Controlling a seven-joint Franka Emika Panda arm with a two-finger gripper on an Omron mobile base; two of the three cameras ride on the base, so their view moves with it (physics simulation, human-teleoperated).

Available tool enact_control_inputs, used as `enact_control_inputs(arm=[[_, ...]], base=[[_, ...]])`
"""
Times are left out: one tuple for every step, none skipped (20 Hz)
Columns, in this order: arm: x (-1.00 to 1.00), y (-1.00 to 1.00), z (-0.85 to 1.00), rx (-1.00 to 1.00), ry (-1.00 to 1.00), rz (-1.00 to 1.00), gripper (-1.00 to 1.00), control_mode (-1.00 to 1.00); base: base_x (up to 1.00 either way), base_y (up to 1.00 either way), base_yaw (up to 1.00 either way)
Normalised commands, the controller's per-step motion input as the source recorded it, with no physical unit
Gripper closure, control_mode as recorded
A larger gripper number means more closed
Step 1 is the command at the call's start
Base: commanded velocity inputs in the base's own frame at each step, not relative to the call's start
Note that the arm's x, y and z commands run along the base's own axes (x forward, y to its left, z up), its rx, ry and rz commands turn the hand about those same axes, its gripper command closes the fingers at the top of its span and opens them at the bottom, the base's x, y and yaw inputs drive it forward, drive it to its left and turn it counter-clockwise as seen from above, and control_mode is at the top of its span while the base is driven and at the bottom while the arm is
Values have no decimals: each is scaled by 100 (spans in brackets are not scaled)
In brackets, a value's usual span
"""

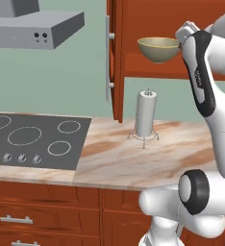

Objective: Pick up the bowls from the cabinet and place each bowl in front of a stool on the dining counter.

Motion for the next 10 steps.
enact_control_inputs(arm=[[56, -28, -9, 5, 0, 0, -100, -100], [58, -25, -6, 5, 0, 0, -100, -100], [62, -24, -4, 5, 0, 0, -100, -100], [63, -19, -4, 3, 0, 0, -100, -100], [66, -18, -1, 3, 0, 0, -100, -100], [68, -14, 0, 3, 0, 0, -100, -100], [66, -11, 0, 3, 0, 0, -100, -100], [64, -7, 0, 3, 0, 0, -100, -100], [63, -2, 0, 2, 0, 0, -100, -100], [62, 0, 0, 1, 0, 0, -100, -100]], base=[[0, 0, 0], [0, 0, 0], [0, 0, 0], [0, 0, 0], [0, 0, 0], [0, 0, 0], [0, 0, 0], [0, 0, 0], [0, 0, 0], [0, 0, 0]])
